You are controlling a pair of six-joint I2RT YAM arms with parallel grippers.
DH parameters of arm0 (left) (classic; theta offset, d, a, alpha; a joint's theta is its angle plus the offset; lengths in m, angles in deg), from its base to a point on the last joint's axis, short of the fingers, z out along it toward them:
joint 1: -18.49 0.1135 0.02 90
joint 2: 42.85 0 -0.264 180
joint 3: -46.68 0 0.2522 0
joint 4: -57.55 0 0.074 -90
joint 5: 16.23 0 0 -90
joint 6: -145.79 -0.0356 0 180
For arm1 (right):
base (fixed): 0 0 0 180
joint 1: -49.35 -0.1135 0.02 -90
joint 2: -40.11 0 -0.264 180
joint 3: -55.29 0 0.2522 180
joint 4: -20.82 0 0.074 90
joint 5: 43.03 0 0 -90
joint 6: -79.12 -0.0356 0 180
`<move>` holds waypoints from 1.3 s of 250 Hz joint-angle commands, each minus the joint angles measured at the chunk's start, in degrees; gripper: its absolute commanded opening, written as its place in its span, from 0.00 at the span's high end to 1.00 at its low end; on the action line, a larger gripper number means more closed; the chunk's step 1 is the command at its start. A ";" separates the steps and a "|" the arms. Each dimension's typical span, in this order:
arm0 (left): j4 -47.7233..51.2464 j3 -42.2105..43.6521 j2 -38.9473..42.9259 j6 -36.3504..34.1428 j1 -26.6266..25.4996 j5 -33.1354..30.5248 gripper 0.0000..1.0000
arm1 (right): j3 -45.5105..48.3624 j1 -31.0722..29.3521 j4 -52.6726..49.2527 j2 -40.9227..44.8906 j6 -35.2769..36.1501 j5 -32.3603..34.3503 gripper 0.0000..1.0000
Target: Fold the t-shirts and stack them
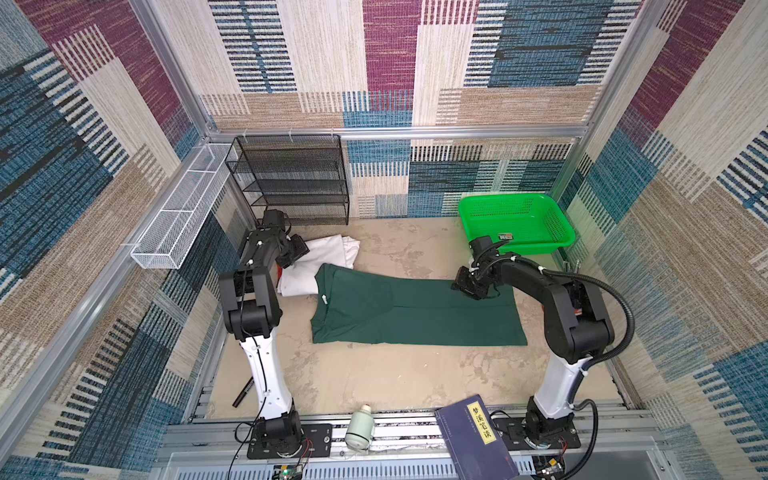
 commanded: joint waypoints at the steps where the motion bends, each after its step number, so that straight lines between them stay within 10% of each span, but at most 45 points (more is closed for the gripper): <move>1: 4.20 -0.83 -0.09 -1.18 0.14 -0.29 0.37 | 1.33 0.09 1.97 -1.17 -0.93 -0.98 0.50; 119: 4.48 -1.30 0.00 -1.20 0.14 0.39 0.36 | 12.58 11.92 -1.58 9.00 -0.23 6.97 0.50; 216: 11.25 -6.20 6.54 -9.00 -2.05 -2.90 0.26 | 9.71 9.54 -3.74 16.22 3.44 7.08 0.50; 325: 22.18 9.29 18.03 -5.45 -27.89 5.29 0.25 | 23.51 8.64 -3.89 22.14 0.92 4.38 0.49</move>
